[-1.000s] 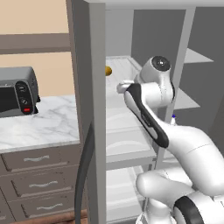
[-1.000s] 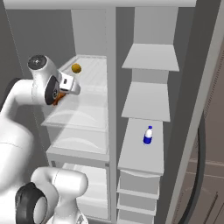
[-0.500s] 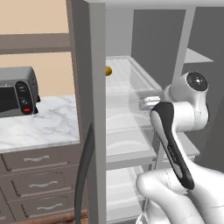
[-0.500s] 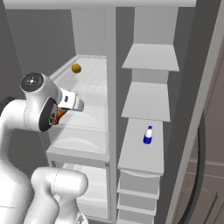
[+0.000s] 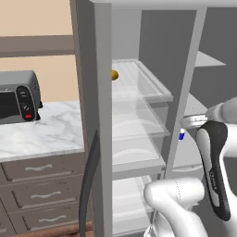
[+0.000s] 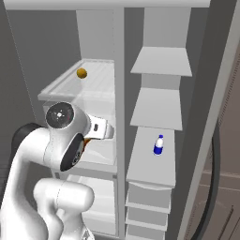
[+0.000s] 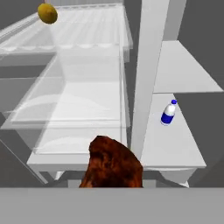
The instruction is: There's a chicken drumstick in the fridge that needs to be moved to the freezer for freezing. Pick up the chicken drumstick from the fridge, place it on any shelf in the freezer, and close the fridge and freezer doors when done.
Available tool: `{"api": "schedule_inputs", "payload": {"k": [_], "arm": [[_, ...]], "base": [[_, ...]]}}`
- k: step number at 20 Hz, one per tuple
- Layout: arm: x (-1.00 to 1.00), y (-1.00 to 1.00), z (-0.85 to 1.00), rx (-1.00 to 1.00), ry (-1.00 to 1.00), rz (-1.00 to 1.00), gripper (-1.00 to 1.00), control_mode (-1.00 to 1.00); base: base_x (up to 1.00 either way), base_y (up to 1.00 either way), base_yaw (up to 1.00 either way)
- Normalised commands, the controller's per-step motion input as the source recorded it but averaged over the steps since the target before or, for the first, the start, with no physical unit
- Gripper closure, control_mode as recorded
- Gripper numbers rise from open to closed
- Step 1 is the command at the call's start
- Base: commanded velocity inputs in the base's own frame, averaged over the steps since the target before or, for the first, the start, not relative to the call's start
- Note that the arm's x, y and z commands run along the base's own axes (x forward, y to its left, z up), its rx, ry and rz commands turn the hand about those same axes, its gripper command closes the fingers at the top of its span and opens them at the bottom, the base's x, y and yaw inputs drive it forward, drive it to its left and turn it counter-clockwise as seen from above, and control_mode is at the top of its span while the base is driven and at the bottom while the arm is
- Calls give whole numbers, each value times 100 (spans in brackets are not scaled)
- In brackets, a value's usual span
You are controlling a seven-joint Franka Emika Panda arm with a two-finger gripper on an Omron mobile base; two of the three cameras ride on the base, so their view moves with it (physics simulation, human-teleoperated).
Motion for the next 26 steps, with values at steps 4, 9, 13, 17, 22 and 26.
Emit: {"api": "schedule_inputs", "payload": {"k": [4,9,13,17,22,26], "arm": [[0,-76,0,0,0,0,100,-100],[26,-69,0,0,0,0,100,-100],[47,-79,-4,0,4,-1,100,-100],[58,-64,-13,0,4,0,100,-100],[46,-22,-21,0,3,-1,100,-100],[61,-22,-20,11,2,-1,100,-100]], "base": [[0,0,0],[0,0,0],[0,0,0],[0,0,0],[0,0,0],[0,0,0]]}}
